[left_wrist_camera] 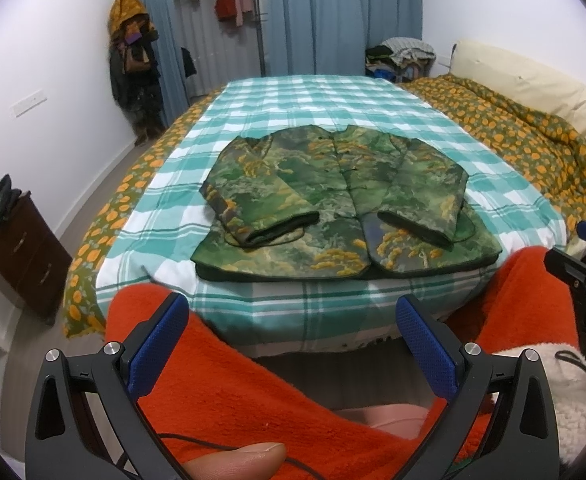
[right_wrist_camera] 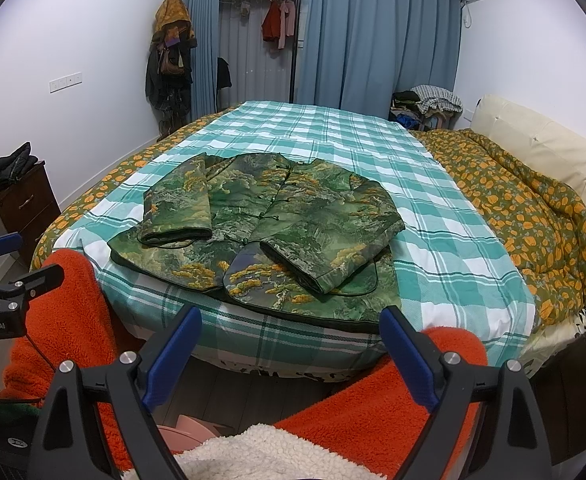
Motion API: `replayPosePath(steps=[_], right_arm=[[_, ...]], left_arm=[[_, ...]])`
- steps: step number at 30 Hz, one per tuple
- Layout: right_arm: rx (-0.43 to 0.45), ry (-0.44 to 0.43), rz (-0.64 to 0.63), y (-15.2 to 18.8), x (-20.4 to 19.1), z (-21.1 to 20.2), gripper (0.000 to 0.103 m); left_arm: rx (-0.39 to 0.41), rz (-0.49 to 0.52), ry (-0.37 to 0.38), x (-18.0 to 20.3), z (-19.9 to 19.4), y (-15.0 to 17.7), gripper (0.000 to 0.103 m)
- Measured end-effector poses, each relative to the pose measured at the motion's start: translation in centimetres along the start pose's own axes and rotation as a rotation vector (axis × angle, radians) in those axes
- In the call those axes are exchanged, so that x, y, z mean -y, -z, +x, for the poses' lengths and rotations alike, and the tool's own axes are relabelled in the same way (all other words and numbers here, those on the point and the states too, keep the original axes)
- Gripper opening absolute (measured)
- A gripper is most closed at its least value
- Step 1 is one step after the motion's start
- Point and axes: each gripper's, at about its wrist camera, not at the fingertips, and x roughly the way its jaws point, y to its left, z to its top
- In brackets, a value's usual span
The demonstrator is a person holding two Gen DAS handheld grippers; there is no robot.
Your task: Fold large clothes
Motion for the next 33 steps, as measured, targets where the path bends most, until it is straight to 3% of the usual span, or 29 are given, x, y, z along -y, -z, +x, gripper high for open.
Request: replayPosePath(steps=[13, 22, 33], right_arm=[[0.006, 0.004, -0.004, -0.1, 0.2, 0.0, 0.093], [0.035, 0.021, -0.011, -2.1, 1.7, -0.1, 0.093], [0.136, 0.081, -0.185, -7.2, 2.3, -0.1, 0.093]], left_arm=[[0.022, -0.024, -0.065, -1.5, 0.2, -2.0, 0.103], [0.103, -0.012, -0.115, -2.2, 0.0, -3.9, 0.103], [0.206, -0.033, -0.046, -4.1, 0.6, -10.2, 0.103]])
